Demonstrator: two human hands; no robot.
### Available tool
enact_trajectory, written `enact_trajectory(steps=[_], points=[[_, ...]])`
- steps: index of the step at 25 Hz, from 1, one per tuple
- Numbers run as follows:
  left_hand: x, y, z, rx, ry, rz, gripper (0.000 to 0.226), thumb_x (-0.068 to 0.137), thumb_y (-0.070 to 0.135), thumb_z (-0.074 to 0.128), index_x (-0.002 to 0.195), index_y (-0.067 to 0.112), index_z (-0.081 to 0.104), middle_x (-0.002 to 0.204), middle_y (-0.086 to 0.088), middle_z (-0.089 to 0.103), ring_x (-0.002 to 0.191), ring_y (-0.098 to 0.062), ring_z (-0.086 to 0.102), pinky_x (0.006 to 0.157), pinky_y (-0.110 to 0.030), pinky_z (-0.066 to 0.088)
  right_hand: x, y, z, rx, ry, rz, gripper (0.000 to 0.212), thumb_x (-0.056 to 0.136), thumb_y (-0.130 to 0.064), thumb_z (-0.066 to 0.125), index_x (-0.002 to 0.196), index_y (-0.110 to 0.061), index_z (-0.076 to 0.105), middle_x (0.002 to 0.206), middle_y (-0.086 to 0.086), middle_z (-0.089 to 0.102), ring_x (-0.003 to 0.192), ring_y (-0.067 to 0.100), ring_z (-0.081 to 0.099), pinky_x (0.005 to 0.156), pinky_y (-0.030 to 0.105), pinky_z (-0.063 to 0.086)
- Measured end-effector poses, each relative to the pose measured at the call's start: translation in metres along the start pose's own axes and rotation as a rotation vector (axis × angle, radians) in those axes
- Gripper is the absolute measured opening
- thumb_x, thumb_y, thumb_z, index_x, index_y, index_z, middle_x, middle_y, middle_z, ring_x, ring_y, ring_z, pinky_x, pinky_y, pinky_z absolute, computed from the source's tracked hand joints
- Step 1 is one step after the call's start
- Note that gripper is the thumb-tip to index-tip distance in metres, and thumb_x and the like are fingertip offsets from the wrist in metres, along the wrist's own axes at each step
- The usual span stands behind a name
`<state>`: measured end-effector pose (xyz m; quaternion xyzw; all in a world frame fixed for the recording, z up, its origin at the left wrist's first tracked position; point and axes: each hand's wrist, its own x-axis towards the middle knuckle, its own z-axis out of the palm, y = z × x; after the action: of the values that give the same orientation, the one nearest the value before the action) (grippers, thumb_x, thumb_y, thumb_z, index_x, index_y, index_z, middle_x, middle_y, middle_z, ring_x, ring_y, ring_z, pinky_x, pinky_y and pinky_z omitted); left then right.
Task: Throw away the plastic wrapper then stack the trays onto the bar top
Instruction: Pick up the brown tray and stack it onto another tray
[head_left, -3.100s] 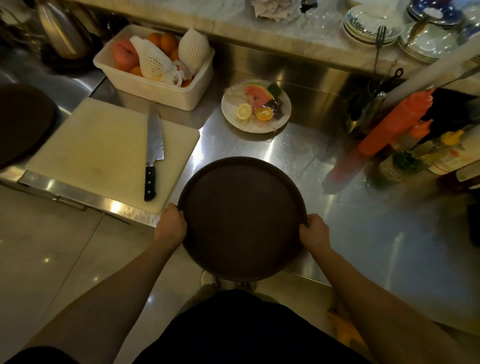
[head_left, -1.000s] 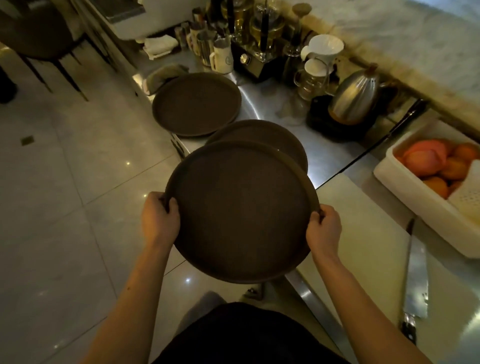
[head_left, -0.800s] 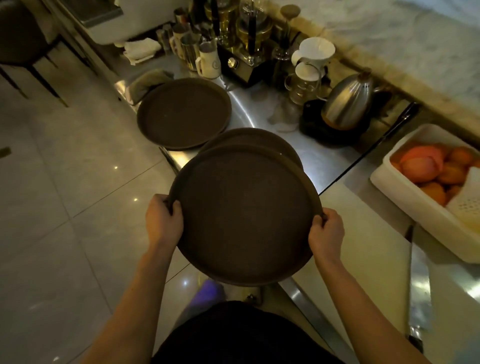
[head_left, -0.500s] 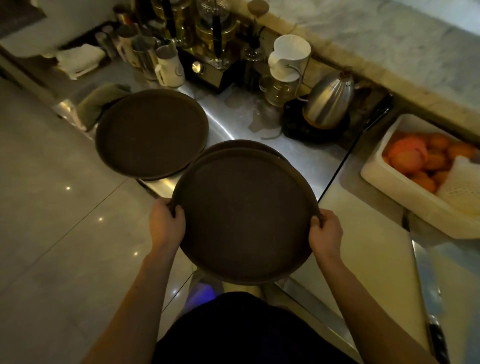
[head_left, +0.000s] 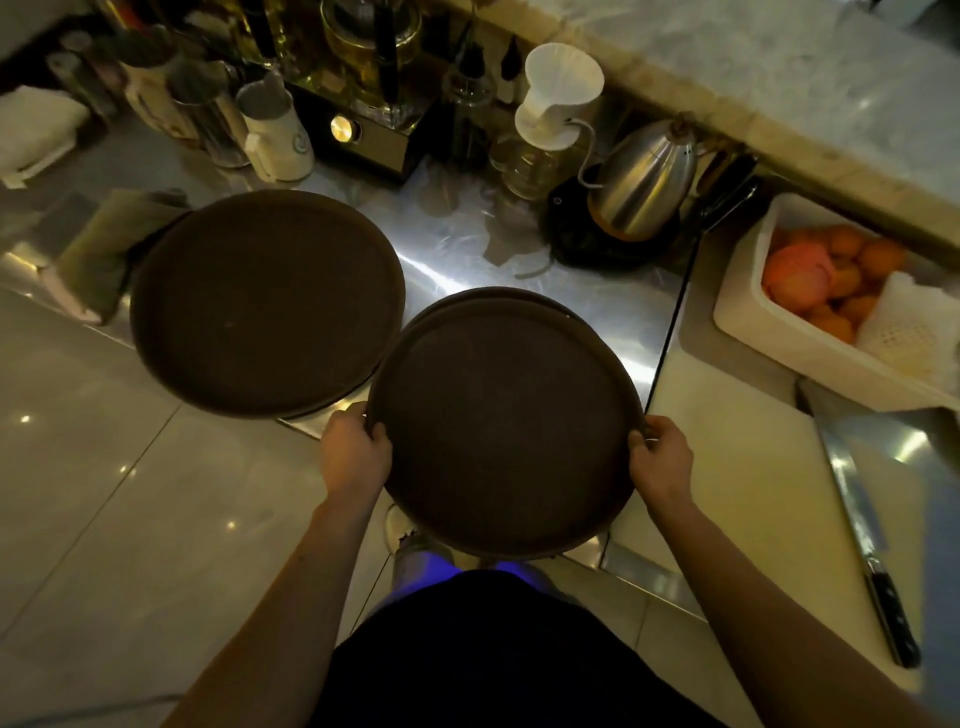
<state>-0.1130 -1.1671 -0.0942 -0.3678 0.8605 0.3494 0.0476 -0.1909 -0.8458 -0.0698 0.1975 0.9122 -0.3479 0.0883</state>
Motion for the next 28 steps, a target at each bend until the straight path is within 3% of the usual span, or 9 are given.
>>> enact_trajectory(steps=[9,14,18,24,28], points=[[0.007,0.000,0.008,0.060,-0.034,-0.002,0.020,0.089,0.013,0.060,0.108,0.011,0.066,0.101,-0.012,0.067,0.092,-0.027,0.064,0.078,-0.035,0.048,0.016,0.000,0.011,-0.099,-0.014,-0.012,0.028,0.092,-0.003,0.051,0.118,0.001,0.061,0.112,0.019,0.066,0.101,0.035,0.062,0.083,0.033,0.044],[0.009,0.007,0.007,0.088,-0.013,0.007,0.025,0.090,0.009,0.060,0.115,0.008,0.064,0.119,-0.016,0.056,0.103,-0.030,0.060,0.089,-0.037,0.048,0.027,0.001,0.012,-0.165,-0.037,-0.041,0.024,0.091,-0.002,0.052,0.111,0.001,0.065,0.101,0.018,0.068,0.087,0.031,0.063,0.076,0.030,0.044],[0.008,0.010,0.011,0.086,-0.005,0.011,0.028,0.092,0.009,0.057,0.120,0.007,0.061,0.124,-0.017,0.054,0.108,-0.029,0.059,0.092,-0.036,0.046,0.032,0.008,0.014,-0.208,-0.049,-0.057,0.024,0.090,-0.002,0.050,0.109,0.001,0.065,0.102,0.018,0.066,0.090,0.034,0.064,0.074,0.029,0.043],[0.003,0.013,0.012,0.098,-0.021,-0.017,0.033,0.092,0.009,0.055,0.125,0.008,0.058,0.127,-0.016,0.052,0.112,-0.029,0.057,0.093,-0.040,0.048,0.039,0.016,0.014,-0.253,-0.100,-0.089,0.021,0.089,-0.007,0.051,0.105,-0.005,0.064,0.100,0.014,0.063,0.077,0.022,0.057,0.071,0.030,0.046],[-0.008,0.014,0.014,0.080,-0.069,-0.013,0.036,0.089,0.013,0.054,0.124,0.008,0.055,0.125,-0.017,0.052,0.110,-0.031,0.057,0.091,-0.041,0.049,0.039,0.018,0.014,-0.266,-0.155,-0.138,0.026,0.085,-0.016,0.053,0.107,-0.007,0.062,0.099,0.016,0.063,0.074,0.025,0.061,0.069,0.032,0.052]])
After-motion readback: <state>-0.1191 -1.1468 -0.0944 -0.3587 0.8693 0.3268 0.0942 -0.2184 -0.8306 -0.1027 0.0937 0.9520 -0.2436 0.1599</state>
